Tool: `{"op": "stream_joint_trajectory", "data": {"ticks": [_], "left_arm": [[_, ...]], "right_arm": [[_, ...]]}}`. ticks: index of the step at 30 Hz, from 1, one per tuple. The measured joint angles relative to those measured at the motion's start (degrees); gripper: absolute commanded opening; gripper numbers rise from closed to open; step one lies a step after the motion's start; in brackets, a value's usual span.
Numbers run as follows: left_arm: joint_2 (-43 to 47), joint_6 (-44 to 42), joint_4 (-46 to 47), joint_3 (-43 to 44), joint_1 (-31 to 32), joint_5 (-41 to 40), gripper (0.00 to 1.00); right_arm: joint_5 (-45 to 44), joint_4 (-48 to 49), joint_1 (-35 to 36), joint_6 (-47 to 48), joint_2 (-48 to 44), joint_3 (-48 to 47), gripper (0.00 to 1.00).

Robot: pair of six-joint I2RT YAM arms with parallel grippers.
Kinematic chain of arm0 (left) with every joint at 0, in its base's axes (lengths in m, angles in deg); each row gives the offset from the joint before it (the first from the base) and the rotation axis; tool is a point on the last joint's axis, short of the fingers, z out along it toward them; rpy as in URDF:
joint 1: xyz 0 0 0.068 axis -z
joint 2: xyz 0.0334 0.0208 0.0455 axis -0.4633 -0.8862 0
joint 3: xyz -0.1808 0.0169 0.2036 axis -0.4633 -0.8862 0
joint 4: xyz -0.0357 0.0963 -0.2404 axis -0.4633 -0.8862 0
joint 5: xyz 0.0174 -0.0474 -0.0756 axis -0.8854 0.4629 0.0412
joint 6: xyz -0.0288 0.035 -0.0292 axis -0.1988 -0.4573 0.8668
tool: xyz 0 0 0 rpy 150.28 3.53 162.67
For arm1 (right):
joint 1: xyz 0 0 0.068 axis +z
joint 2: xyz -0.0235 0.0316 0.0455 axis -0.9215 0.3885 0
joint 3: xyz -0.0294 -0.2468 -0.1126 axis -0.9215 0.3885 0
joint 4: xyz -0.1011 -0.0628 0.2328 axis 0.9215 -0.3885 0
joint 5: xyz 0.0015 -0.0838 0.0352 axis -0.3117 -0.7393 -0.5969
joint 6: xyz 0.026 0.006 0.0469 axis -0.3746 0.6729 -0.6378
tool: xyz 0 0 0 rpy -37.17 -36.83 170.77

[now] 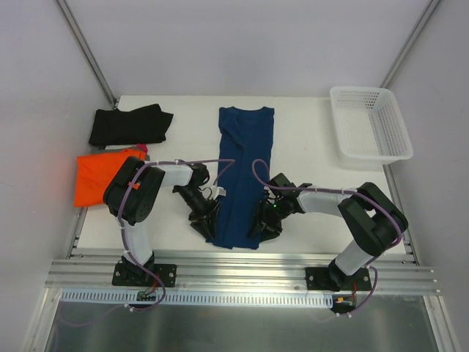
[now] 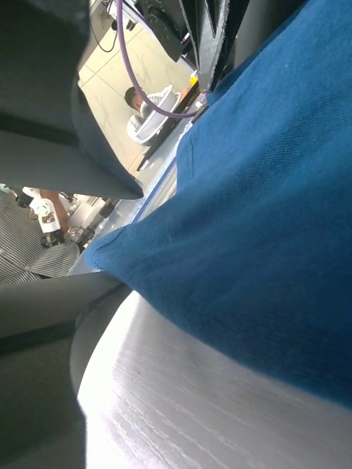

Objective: Fold and stack the t-shirts
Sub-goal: Fold the tshirt

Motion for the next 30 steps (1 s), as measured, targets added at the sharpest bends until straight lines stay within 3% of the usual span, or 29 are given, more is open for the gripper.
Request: {"op": "stream_joint_trajectory", "data": {"ticks": [2,4,5,6,18,30], "left_arm": [[0.31,0.15,-0.57,0.0,-0.07,-0.24,0.11],[1.05,0.35,-1.03,-0.09,-0.09,-1.18,0.0],[1.55,0.44,-1.18,-0.11,-0.11,-1.4,0.0],[2.1,0.48,-1.27,-0.11,-0.11,-1.73,0.0],[7.06,0.13,-2.78,0.52,-0.48,-4.74,0.0],[8.46,-2.16,-6.34,10.21,-0.48,-8.9,0.0]], "right_arm": [[-0.09,-0.02,0.0,0.04,0.0,0.0,0.44],[-0.35,0.0,0.0,0.46,0.0,0.0,0.2],[-0.48,0.02,0.0,0.76,0.0,0.0,0.03],[-0.72,0.09,0.0,1.05,0.0,0.0,0.0],[-3.5,-6.71,-2.69,7.37,-1.66,-6.69,0.01],[-5.77,-16.09,-7.15,16.17,-9.84,-14.47,0.0]]}}
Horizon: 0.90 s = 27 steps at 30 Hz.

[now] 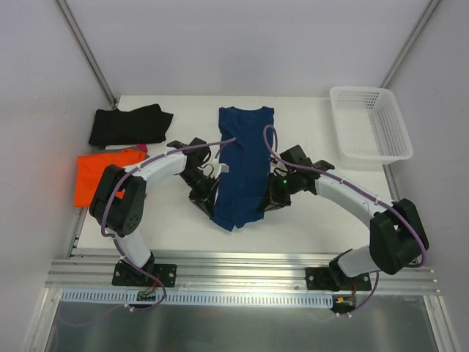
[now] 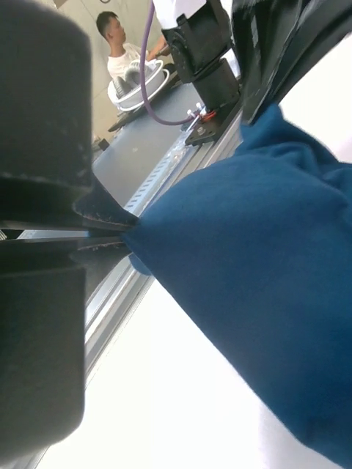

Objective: Fold and stack the t-shirts
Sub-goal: Fold the tshirt

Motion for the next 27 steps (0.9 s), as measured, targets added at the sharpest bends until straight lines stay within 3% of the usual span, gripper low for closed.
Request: {"op": "stream_joint_trajectory", "data": {"ticks": [16,27], "left_arm": [[-6.01,-1.6,-2.6,18.38,-0.26,-3.61,0.0],[-15.12,-3.06,-3.76,33.94,-0.37,-6.56,0.0]], "right_arm": [[-1.25,-0.31,-8.85,1.64,-1.53,-1.16,0.0],[-1.25,4.76,-14.45,2.12,7.21,-10.27,0.0]]}}
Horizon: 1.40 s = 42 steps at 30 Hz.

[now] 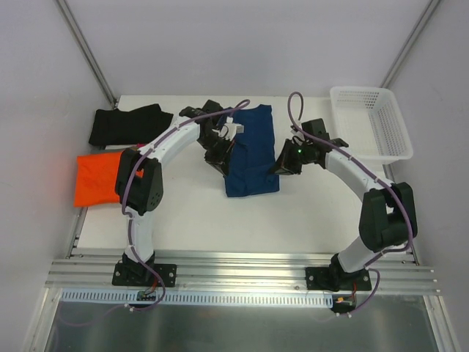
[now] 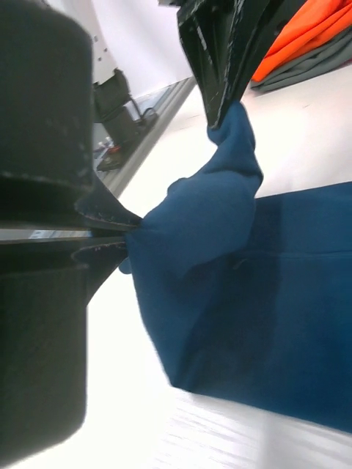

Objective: Fold and stack the t-shirts
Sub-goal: Fold the tshirt

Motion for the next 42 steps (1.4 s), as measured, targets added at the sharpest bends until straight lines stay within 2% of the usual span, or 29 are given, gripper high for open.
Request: {"op": "stream_joint_trajectory", "data": {"ticks": [10,21,32,33,35,36,37,38,40,42], "left_arm": [[-9.2,-0.46,-0.13,11.54,0.0,-4.0,0.0],[-13.33,-0.46,0.11,17.07,-1.11,-8.13,0.0],[-15.72,-0.46,0.83,22.1,-2.54,-10.69,0.0],[-16.11,-0.46,0.98,22.49,-2.67,-11.08,0.0],[-16.87,-0.44,1.36,22.93,-3.02,-11.45,0.01],[-17.57,-0.42,1.62,23.04,-3.02,-12.13,0.37],[-17.84,-0.39,1.73,23.04,-3.04,-12.41,0.6],[-18.45,-0.35,1.88,23.04,-3.19,-12.87,0.76],[-19.04,0.15,1.92,23.04,-3.34,-14.34,0.95],[-19.23,0.59,1.84,23.04,-3.34,-16.02,0.99]], "right_arm": [[-0.37,3.13,-3.3,1.99,8.68,-7.23,0.01],[-1.31,4.33,-4.74,3.41,13.9,-10.23,0.0],[-1.75,5.49,-5.18,4.09,20.7,-19.21,0.01],[-1.84,5.68,-5.18,4.09,21.42,-20.0,0.01],[-1.9,6.14,-5.18,4.11,22.82,-21.16,0.16],[-1.92,6.23,-5.18,4.28,23.47,-21.57,0.4],[-1.99,6.4,-5.18,4.39,23.87,-21.79,0.49],[-2.05,6.49,-5.18,4.68,24.46,-22.05,0.57],[-2.43,6.47,-5.18,5.16,25.24,-22.45,0.74],[-2.82,6.29,-5.25,6.12,25.44,-22.51,0.76]]}}
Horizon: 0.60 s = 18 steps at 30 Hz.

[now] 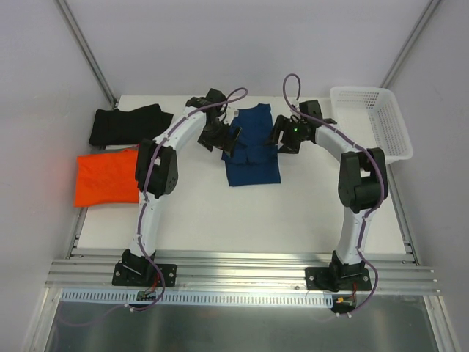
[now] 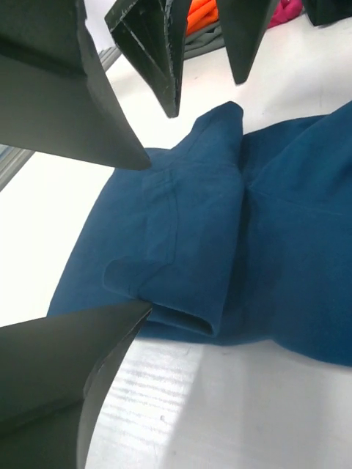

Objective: Fold and stack the t-shirts
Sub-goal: Fold the tshirt

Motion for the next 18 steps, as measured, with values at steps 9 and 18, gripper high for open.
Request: {"op": "stream_joint_trajectory", "data": {"ticks": [9,18], "left_arm": [[12.0,0.07,0.28,-7.37,-0.61,-5.35,0.99],[30.91,0.13,0.7,-9.46,-8.31,-5.7,0.98]], "right_arm": [[0.57,-1.49,-0.02,1.99,-3.19,-0.55,0.74],[2.89,-1.27,7.74,2.62,-3.74,-0.55,0.73]]}}
